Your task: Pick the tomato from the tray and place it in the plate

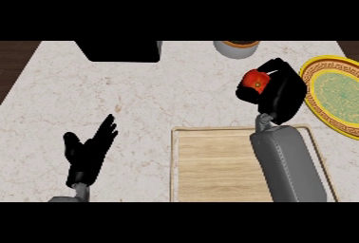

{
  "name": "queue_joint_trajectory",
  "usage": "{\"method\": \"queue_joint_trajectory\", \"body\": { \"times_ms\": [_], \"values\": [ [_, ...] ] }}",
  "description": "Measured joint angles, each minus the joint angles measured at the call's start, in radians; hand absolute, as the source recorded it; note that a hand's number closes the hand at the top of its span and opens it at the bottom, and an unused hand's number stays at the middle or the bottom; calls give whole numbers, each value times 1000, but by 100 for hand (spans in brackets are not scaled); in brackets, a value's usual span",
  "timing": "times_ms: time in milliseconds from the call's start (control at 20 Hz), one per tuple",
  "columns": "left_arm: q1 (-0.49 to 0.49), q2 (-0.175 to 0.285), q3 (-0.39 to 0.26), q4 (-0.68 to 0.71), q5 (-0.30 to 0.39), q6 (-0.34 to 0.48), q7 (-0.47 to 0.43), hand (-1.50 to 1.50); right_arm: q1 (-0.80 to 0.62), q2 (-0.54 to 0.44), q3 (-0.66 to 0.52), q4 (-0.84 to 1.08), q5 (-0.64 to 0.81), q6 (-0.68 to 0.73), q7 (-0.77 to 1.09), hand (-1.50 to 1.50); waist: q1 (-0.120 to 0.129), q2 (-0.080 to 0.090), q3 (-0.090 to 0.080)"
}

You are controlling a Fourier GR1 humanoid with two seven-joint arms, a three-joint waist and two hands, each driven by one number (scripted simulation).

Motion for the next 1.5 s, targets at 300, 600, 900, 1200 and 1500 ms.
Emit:
{"method": "queue_joint_trajectory", "body": {
  "times_ms": [300, 600, 900, 1200, 1500],
  "values": [
    [3, 7, 16, 1, 2, -7, -2, 0, 0, -29, -100, 34, -52, -170, -33, 150, -10, -2, 1],
    [4, -4, 14, -4, -5, -2, 2, 0, 18, -141, -215, 161, -156, -308, -168, 150, -10, -1, 1],
    [-9, 8, 35, 22, 9, -31, -18, 0, -18, -298, -336, 344, -335, -411, -345, 150, -5, 2, 3],
    [-11, -8, 24, 18, -4, -25, -20, 0, -52, -424, -431, 547, -580, -459, -604, 150, 2, 4, 4],
    [-12, -17, 16, 14, -12, -27, -24, 0, -111, -527, -525, 748, -739, -415, -799, 150, 15, 9, 5]
  ]
}}
